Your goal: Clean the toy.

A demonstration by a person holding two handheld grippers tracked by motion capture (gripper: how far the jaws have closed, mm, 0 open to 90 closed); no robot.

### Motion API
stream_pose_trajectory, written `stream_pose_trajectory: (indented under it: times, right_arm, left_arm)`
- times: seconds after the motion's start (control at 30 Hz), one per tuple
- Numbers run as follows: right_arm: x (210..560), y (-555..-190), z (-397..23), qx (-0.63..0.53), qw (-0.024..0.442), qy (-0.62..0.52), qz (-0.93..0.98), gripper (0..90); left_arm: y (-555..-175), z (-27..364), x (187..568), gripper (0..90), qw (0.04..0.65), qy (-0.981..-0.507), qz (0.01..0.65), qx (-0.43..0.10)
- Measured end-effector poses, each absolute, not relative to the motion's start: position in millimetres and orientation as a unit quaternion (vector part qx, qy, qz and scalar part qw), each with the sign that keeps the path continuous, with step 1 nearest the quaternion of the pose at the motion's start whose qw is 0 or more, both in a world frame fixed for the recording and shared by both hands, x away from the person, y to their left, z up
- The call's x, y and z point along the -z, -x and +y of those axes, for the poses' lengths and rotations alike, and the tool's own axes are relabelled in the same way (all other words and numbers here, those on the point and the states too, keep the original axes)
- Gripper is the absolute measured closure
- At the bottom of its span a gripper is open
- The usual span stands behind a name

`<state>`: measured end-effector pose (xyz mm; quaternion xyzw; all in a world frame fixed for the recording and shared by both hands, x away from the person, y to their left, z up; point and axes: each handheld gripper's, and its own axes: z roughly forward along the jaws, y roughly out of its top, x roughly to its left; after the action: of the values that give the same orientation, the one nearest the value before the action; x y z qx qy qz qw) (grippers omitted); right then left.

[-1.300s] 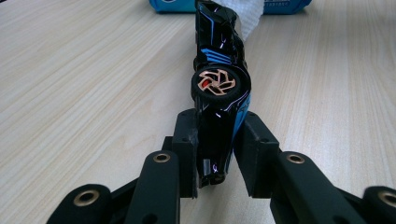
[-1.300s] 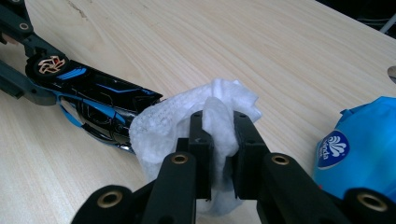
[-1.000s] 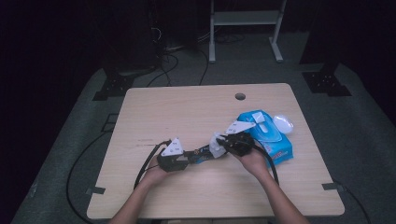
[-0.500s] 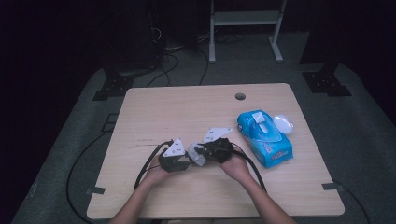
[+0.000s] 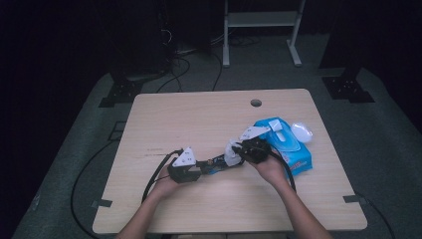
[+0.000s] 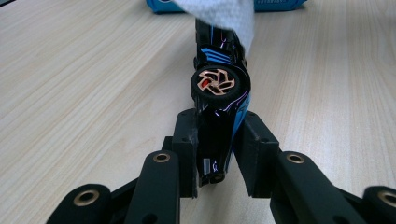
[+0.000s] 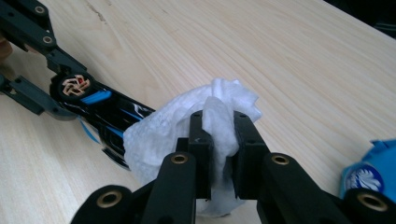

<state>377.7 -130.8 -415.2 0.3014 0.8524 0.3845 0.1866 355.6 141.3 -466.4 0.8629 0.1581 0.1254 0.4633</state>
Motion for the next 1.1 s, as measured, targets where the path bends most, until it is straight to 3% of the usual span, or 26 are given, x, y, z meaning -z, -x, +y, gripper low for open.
stream_pose_trajectory:
  times: [0.73, 0.87, 1.1]
  right_arm:
    - [419.4, -376.4, -133.9, -0.392, 0.195, -0.311, 0.844, 79.7]
    - [416.5, -369.8, -123.1, -0.388, 0.196, -0.291, 0.852, 79.7]
    - [416.8, -355.3, -84.4, -0.406, 0.159, -0.236, 0.868, 79.6]
  left_arm:
    - [-356.7, 140.8, 470.1, 68.8, 0.467, -0.861, 0.158, -0.123]
    - [-356.2, 138.8, 470.7, 69.1, 0.465, -0.863, 0.153, -0.123]
    - [-355.2, 137.2, 470.7, 69.4, 0.464, -0.864, 0.154, -0.122]
